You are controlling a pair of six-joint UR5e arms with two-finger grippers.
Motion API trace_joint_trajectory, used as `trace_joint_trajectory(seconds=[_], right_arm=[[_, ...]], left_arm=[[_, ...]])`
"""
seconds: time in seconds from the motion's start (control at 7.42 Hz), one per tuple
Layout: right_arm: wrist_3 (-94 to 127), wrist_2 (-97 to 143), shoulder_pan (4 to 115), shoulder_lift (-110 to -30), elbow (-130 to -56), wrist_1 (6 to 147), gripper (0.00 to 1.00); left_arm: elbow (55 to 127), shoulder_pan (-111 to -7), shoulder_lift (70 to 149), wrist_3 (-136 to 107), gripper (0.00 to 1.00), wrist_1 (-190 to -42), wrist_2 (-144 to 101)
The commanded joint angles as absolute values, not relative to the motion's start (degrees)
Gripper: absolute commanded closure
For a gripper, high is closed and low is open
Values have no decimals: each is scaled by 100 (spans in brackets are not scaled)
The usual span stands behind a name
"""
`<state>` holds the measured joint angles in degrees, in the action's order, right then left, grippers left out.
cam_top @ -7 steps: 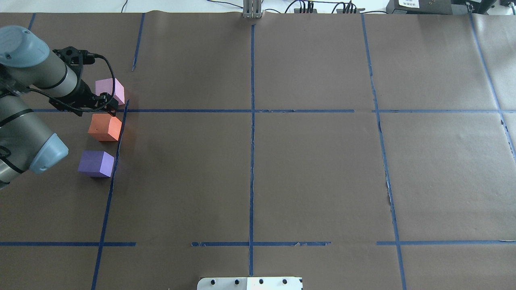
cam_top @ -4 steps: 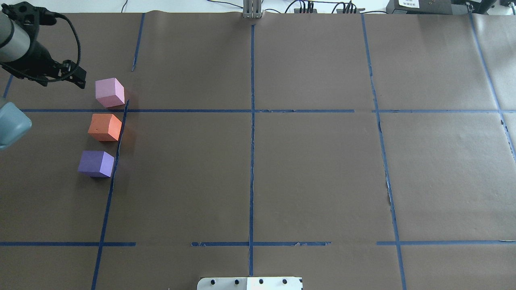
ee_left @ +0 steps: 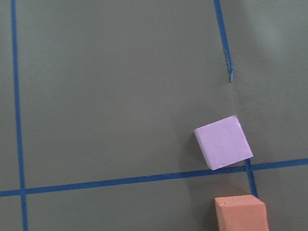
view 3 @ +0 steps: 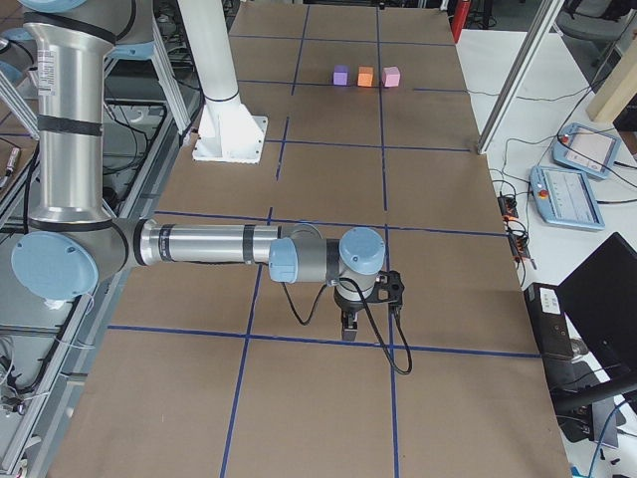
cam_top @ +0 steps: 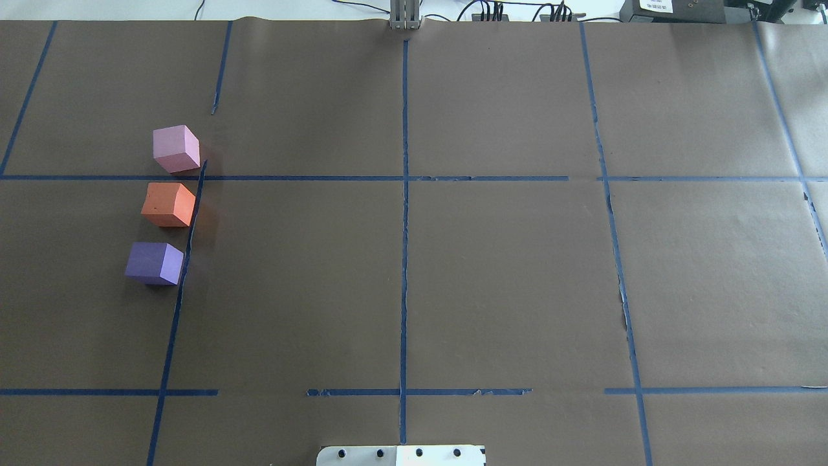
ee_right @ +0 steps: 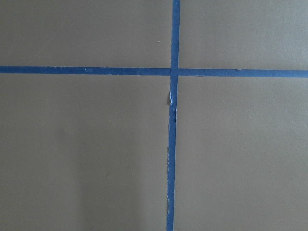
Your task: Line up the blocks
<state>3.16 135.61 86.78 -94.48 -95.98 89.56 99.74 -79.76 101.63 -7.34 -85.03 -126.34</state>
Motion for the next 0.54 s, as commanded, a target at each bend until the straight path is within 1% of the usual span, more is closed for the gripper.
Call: trace_joint_trajectory(seconds=[0.0,0.27,0.4], right_arm=[[316,13562,8684,-9448,-9598,8956,0],[316,13561,8684,-9448,-9598,8956,0],[316,13553,8684,-9448,-9598,8956,0]], left_arm=[[9362,-8603,9793,201,0,-8638,-12990],[9054,-8701,9196,150,0,-9577,-13321],[8966,-8692,9185,-42,0,-9571,-13385]])
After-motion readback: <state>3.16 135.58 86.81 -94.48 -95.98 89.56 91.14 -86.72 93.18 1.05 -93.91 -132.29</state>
